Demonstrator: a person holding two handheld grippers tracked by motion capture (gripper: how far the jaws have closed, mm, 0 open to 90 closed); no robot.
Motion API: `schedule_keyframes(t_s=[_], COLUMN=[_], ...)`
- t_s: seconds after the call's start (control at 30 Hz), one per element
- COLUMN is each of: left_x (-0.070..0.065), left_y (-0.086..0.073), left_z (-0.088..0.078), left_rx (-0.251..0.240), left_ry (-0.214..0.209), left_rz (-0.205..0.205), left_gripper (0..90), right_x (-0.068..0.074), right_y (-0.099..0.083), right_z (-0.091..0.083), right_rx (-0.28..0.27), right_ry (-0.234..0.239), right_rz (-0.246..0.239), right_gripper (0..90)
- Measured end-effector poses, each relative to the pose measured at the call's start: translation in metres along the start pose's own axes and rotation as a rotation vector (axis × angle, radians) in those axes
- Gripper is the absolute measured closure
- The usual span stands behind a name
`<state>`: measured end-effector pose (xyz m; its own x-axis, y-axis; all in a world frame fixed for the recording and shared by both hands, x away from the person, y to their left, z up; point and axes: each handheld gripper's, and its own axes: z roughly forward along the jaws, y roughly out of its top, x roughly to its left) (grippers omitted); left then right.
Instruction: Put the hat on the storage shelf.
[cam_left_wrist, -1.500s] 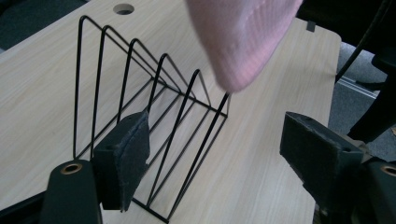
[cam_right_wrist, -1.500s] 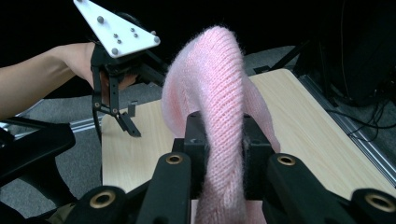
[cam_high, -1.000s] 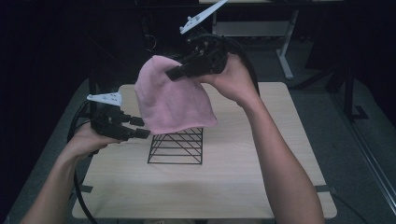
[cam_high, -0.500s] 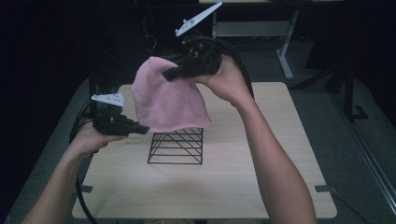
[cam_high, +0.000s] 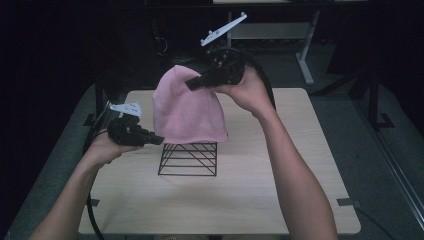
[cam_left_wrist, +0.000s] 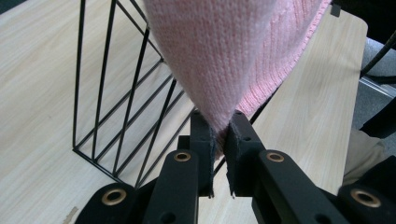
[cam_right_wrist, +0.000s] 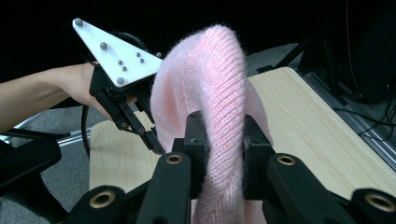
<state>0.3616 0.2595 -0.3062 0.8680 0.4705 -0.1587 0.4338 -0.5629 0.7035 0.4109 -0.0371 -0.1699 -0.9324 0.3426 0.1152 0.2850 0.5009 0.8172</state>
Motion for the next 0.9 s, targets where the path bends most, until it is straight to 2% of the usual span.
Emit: schedule_keyframes(t_s=[0.43, 0.63, 0.9], left_x=[-0.004, -0.004, 0.003], left_y=[0.005, 0.002, -0.013], left_z=[0.016, 0.015, 0.014], left_rx=[0.022, 0.033, 0.03], left_ry=[0.005, 0.018, 0.023], left_rz=[0.012, 0.019, -0.005], left_gripper=[82.6, 82.7, 82.7], right_x=[-0.012, -0.009, -0.001], right_y=[-0.023, -0.028, -0.03], right_z=[-0.008, -0.007, 0.003], right_rx=[-0.009, -0.018, -0.01], right_ry=[-0.007, 0.007, 0.041], right_rz=[0.029, 0.024, 0.017], right_gripper=[76.7, 76.5, 76.3])
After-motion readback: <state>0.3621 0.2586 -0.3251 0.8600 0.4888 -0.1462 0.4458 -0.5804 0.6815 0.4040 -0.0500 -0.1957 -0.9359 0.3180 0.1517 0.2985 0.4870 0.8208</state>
